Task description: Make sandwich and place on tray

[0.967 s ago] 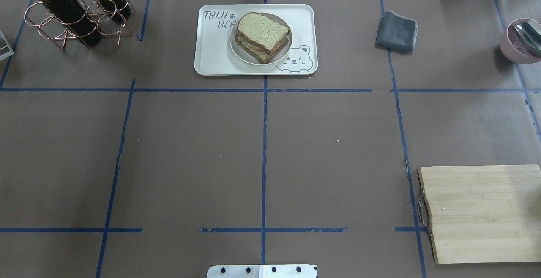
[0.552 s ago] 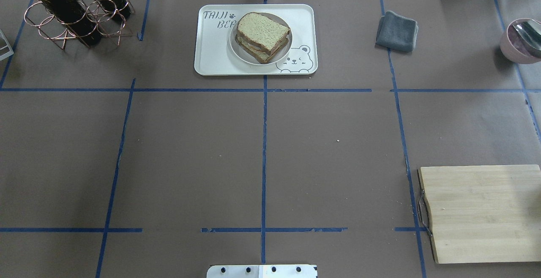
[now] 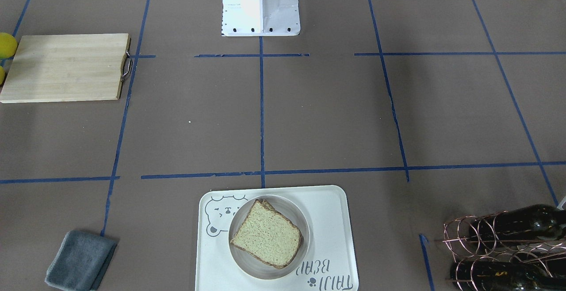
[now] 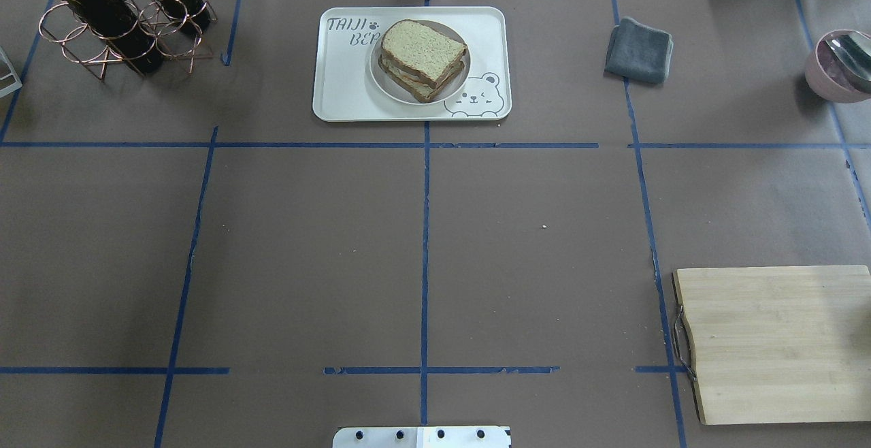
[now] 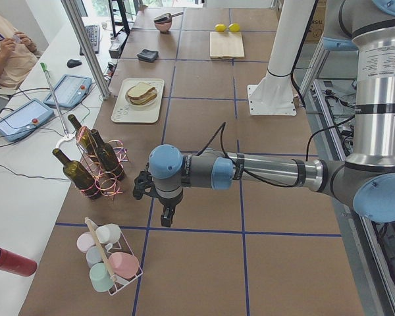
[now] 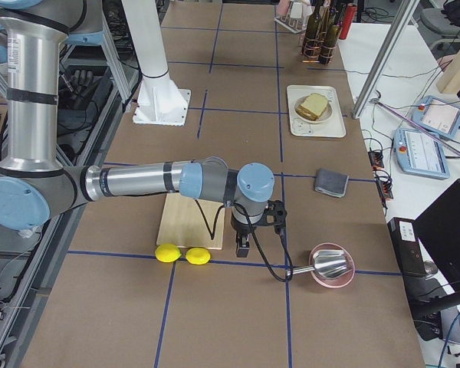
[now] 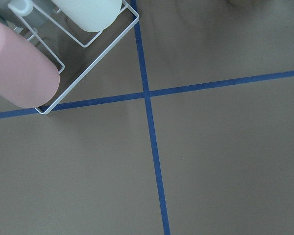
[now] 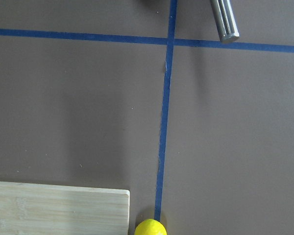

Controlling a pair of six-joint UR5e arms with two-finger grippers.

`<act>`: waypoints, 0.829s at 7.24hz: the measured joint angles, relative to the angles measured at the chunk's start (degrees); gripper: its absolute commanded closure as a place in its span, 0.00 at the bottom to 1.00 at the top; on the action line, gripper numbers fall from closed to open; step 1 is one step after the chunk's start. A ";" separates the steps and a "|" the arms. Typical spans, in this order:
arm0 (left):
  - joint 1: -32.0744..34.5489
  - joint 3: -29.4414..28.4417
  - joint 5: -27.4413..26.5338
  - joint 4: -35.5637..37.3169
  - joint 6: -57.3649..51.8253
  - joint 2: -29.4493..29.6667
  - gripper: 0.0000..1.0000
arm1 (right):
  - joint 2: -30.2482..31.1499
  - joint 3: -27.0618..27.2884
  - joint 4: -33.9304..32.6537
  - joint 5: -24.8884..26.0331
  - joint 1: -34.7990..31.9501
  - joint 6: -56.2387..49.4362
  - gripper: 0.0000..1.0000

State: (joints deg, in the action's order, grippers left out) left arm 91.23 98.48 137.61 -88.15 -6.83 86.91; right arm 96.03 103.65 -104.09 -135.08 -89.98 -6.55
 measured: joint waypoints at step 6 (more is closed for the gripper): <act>-0.28 3.69 -0.06 -0.99 7.98 -2.60 0.00 | -0.99 -1.40 0.42 0.00 1.20 1.76 0.00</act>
State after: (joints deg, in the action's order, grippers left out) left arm 90.94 102.18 137.55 -89.15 1.15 84.31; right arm 95.04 102.25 -103.67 -135.08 -88.79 -4.79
